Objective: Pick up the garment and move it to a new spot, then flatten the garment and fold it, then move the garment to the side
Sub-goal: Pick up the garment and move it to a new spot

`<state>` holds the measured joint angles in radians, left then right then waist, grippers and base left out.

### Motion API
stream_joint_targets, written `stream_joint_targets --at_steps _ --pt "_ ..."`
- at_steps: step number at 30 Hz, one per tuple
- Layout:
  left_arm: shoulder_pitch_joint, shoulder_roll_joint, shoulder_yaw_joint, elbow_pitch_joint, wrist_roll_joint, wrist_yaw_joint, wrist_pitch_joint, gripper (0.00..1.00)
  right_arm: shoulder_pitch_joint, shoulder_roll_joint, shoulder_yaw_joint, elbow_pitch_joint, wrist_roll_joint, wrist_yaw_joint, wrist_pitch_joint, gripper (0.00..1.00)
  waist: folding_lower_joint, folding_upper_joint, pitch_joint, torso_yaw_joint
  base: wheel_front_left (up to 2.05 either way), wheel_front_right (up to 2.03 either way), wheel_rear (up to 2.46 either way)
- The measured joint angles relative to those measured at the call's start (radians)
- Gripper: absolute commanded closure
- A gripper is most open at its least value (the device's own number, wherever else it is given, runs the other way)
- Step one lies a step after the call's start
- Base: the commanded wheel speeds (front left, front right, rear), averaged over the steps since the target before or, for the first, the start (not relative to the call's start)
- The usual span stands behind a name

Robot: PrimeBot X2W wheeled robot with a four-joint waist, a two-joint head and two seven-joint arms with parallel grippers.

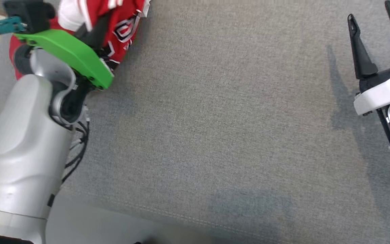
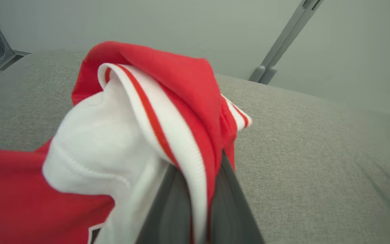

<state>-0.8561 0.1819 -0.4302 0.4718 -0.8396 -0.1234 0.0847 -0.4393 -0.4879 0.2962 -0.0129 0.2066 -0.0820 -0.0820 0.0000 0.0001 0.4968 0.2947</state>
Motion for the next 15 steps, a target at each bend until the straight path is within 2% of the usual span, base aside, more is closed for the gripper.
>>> stream_joint_targets --at_steps 6,15 --pt "0.017 -0.030 -0.104 -0.068 0.000 0.000 0.037 1.00 0.034 0.052 0.015 0.032 0.027 -0.008 -0.028 0.00 0.0000 0.0000 -0.066 -0.032 0.00 0.00 0.00" --pt "0.017 -0.059 -0.234 -0.170 -0.002 0.000 0.102 1.00 0.070 0.126 0.046 0.077 0.047 -0.010 -0.073 0.00 -0.0001 0.0000 -0.132 -0.128 0.00 0.00 0.00"
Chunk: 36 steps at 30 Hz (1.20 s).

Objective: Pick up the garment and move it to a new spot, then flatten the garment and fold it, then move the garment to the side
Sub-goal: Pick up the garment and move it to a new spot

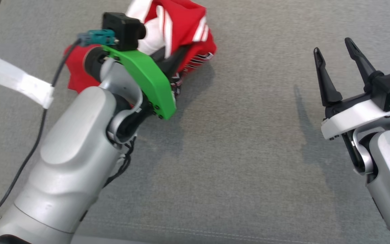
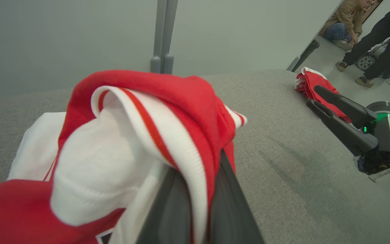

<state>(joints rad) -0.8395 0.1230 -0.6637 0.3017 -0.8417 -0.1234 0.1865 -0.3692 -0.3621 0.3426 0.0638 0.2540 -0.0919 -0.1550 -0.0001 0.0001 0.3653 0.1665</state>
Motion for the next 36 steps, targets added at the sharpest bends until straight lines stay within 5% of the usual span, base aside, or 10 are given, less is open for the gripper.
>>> stream_joint_targets --at_steps 24,30,36 --pt "0.034 -0.038 -0.156 -0.326 -0.134 0.000 0.132 1.00 0.112 0.040 -0.009 0.095 0.017 -0.008 -0.059 0.00 0.0000 0.0000 -0.154 -0.227 0.00 0.00 0.00" --pt "0.077 0.006 -0.170 -0.403 -0.141 0.003 0.174 1.00 0.146 0.032 -0.023 0.094 0.029 -0.016 -0.064 0.00 0.0000 0.0000 -0.186 -0.250 0.00 0.00 0.00" --pt "0.110 0.085 -0.093 -0.379 -0.142 0.074 0.192 1.00 0.154 0.024 -0.026 0.072 0.029 -0.016 -0.065 0.00 0.0000 0.0000 -0.180 -0.265 0.00 0.00 0.00"
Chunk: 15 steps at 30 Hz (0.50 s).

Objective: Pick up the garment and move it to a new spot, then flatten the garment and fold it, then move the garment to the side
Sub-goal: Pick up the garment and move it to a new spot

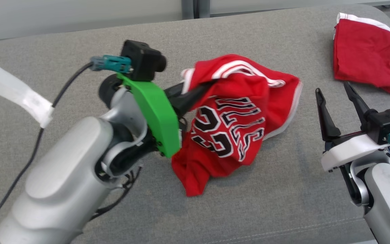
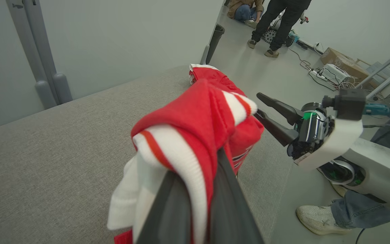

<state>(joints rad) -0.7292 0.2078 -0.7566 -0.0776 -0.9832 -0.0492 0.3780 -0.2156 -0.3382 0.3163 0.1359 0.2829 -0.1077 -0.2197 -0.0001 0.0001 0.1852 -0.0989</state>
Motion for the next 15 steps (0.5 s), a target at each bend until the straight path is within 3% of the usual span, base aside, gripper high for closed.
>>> stream_joint_targets --at_steps 4,7,15 --pt "0.010 0.088 0.063 0.074 0.006 0.032 0.000 1.00 -0.001 0.014 0.019 -0.017 0.000 0.001 0.000 0.00 0.0000 0.0000 0.019 -0.011 0.00 0.00 0.00" --pt "0.010 0.185 0.091 0.132 0.033 0.031 0.012 1.00 -0.010 0.031 0.041 -0.036 0.000 0.006 0.000 0.00 0.0000 0.0000 0.047 -0.031 0.00 0.00 0.00" --pt "-0.001 0.282 0.139 0.229 0.037 0.012 0.044 1.00 -0.037 0.069 0.056 -0.040 0.000 0.009 -0.009 0.00 0.0000 0.0000 0.113 -0.093 0.00 0.00 0.00"
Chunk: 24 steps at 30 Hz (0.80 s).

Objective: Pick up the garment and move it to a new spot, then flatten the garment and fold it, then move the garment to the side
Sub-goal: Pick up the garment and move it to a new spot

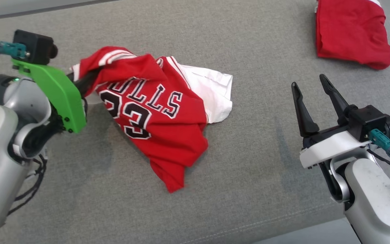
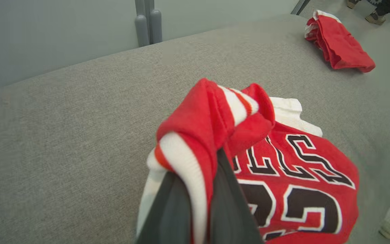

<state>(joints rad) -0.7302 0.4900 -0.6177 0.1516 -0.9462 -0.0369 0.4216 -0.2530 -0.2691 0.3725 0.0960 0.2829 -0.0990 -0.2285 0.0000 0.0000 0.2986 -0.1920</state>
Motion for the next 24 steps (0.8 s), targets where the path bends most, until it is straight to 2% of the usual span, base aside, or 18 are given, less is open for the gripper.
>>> stream_joint_targets --at_steps 5,6,7,9,11,13,14,15,16,24 --pt "-0.039 0.043 0.035 0.052 0.008 -0.007 -0.007 1.00 -0.013 0.024 0.016 0.009 0.000 0.002 -0.001 0.00 0.0000 0.0000 0.040 -0.050 0.00 0.00 0.00" --pt "-0.042 0.050 0.035 0.063 0.019 -0.008 -0.010 0.97 -0.016 0.026 0.018 0.012 0.000 0.002 -0.001 0.00 0.0000 0.0000 0.047 -0.061 0.00 0.00 0.00" --pt "-0.043 0.055 0.035 0.073 0.027 -0.008 -0.011 0.85 -0.020 0.027 0.018 0.015 0.000 0.003 -0.002 0.00 0.0000 0.0000 0.054 -0.071 0.00 0.00 0.00" --pt "-0.044 0.060 0.035 0.099 0.030 -0.010 -0.018 0.83 -0.031 0.033 0.019 0.021 0.000 0.007 -0.010 0.00 0.0000 0.0000 0.067 -0.090 0.00 0.00 0.00" --pt "-0.045 0.061 0.026 0.116 0.042 -0.022 -0.027 0.68 -0.034 0.037 0.016 0.027 0.000 0.008 -0.010 0.00 0.0000 0.0000 0.079 -0.107 0.00 0.00 0.00" --pt "-0.049 0.060 0.023 0.134 0.056 -0.026 -0.042 0.48 -0.035 0.037 0.012 0.035 0.000 0.008 -0.010 0.00 0.0000 0.0000 0.091 -0.119 0.00 0.00 0.00" --pt "-0.050 0.059 0.023 0.142 0.060 -0.026 -0.050 0.48 -0.035 0.037 0.012 0.038 0.000 0.008 -0.010 0.00 0.0000 0.0000 0.095 -0.123 0.00 0.00 0.00" --pt "-0.053 0.057 0.023 0.152 0.065 -0.026 -0.059 0.10 -0.036 0.037 0.009 0.040 -0.001 0.008 -0.010 0.00 0.0000 0.0000 0.099 -0.126 0.00 0.00 0.00" --pt "-0.056 0.052 0.022 0.163 0.071 -0.030 -0.067 0.00 -0.037 0.037 0.005 0.043 -0.001 0.008 -0.010 0.00 0.0000 0.0000 0.102 -0.127 0.00 0.00 0.00" --pt "-0.073 0.026 0.020 0.197 0.115 -0.033 -0.150 0.00 -0.063 0.024 0.001 0.061 -0.009 0.010 -0.018 0.00 0.0000 0.0000 0.085 -0.096 0.00 0.00 0.00"
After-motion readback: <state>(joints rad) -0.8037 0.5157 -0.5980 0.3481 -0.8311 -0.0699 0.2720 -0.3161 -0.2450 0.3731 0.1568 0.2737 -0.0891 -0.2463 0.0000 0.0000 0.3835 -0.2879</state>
